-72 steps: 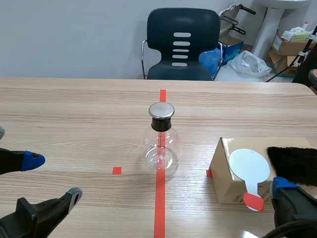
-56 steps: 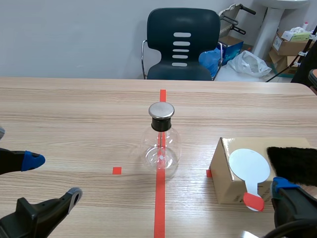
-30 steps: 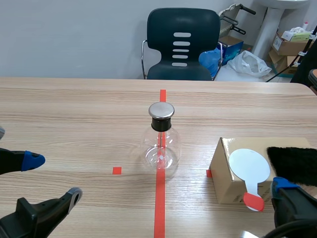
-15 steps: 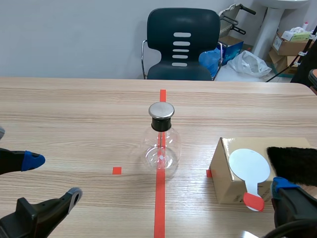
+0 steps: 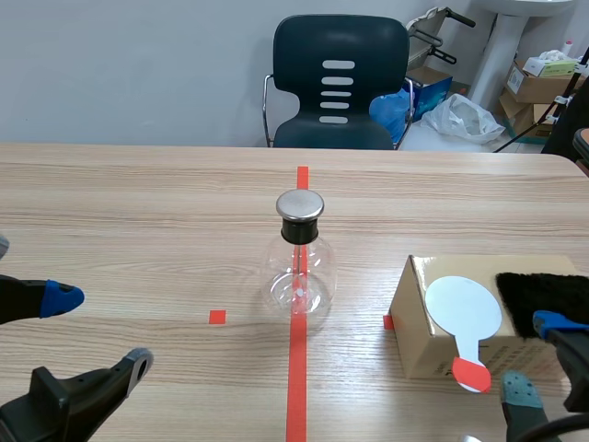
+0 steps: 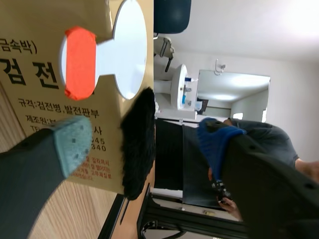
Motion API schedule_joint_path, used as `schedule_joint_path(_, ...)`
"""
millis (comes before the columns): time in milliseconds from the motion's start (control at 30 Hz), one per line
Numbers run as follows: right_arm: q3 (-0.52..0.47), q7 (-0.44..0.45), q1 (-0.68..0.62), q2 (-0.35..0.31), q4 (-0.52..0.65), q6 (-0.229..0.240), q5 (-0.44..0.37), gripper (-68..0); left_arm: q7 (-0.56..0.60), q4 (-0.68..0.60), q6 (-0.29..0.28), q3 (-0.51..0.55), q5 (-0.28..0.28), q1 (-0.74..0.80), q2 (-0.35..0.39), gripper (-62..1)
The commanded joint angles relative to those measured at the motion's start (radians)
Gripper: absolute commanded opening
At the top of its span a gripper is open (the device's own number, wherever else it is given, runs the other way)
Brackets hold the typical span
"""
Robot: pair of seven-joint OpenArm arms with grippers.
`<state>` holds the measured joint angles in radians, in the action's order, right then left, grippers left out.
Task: Do the electroscope experiment
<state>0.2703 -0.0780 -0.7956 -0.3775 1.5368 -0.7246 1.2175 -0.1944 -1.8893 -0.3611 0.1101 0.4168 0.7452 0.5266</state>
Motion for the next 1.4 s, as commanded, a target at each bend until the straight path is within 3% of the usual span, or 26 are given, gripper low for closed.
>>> schedule_joint_path(0, -0.004, 0.011, 0.001, -0.010, -0.005, -0.058, -0.002, -15.9, 0.010, -0.013, -0.001, 0.003, 0.006, 0.002, 0.003, -0.5)
schedule_joint_path(167, -0.001, 0.070, 0.020, -0.006, -0.062, -0.058, -0.018, -9.4, 0.010, -0.013, -0.001, 0.003, 0.006, 0.002, 0.003, -0.5)
schedule_joint_path(433, -0.001, 0.082, 0.084, 0.075, -0.122, -0.058, -0.006, -9.3, 0.010, -0.013, -0.001, 0.003, 0.006, 0.002, 0.003, -0.5)
schedule_joint_path(867, 0.029, 0.070, 0.100, 0.173, -0.124, -0.058, 0.044, -9.3, 0.010, -0.013, -0.001, 0.003, 0.006, 0.002, 0.003, -0.5)
schedule_joint_path(1367, 0.050, 0.058, 0.114, 0.190, -0.123, -0.058, 0.065, -10.0, 0.010, -0.013, -0.001, 0.003, 0.006, 0.002, 0.003, -0.5)
